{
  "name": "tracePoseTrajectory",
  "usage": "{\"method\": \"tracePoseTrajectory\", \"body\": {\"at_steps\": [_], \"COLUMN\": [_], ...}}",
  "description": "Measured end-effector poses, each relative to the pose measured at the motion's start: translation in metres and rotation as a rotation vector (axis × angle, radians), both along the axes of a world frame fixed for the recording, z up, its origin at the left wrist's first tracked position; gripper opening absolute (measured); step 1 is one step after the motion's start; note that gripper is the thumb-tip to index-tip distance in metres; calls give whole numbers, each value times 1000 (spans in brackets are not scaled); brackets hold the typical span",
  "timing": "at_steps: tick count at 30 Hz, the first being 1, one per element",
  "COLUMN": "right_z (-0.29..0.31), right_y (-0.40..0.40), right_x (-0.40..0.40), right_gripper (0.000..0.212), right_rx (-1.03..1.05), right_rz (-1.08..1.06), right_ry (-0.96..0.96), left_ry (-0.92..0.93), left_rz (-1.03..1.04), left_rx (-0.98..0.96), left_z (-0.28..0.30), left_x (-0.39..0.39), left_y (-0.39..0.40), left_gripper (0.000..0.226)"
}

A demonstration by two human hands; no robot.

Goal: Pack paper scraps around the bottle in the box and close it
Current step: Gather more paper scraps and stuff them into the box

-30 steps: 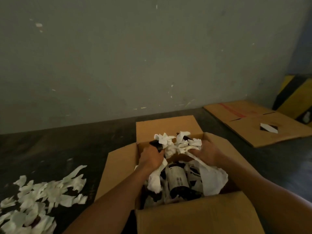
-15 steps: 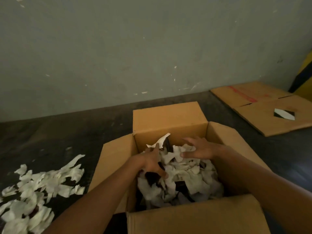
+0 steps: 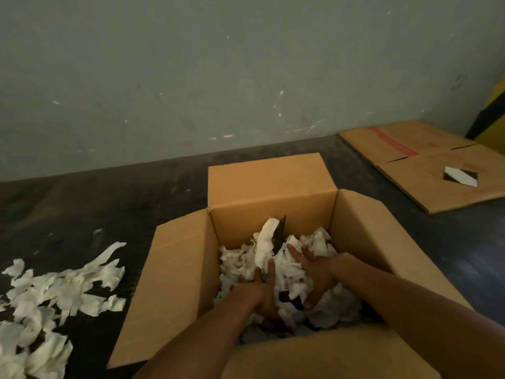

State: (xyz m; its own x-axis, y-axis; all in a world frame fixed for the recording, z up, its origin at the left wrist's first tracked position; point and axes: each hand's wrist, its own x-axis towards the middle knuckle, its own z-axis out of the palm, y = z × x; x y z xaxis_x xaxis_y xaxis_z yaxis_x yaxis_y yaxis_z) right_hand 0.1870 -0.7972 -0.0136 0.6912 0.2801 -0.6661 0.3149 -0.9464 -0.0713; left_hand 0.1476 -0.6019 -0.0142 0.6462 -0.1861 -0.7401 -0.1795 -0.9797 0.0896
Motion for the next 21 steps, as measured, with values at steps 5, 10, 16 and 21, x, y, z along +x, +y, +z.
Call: {"method": "tracePoseTrajectory", "body": {"at_steps": [5,10,16,21], "right_z": [49,19,50,65], "right_y": [-12,2,-5,11], "right_x": [7,-31,-19,25], "right_gripper": [138,132,116,65], "right_rx": [73,-48,36,399], "right_rz": [-10,51,0,-155], "right_ry": [78,80,173,-124], "left_ry": [8,-11,37,-19], "left_rz": [-122,-107,-148,-77], "left_rx": [71,48,3,3], "left_z": [48,40,25,60], "left_x": [14,-4,-10,30], "left_y": [7,8,10,14], "left_gripper": [122,120,103,94]}}
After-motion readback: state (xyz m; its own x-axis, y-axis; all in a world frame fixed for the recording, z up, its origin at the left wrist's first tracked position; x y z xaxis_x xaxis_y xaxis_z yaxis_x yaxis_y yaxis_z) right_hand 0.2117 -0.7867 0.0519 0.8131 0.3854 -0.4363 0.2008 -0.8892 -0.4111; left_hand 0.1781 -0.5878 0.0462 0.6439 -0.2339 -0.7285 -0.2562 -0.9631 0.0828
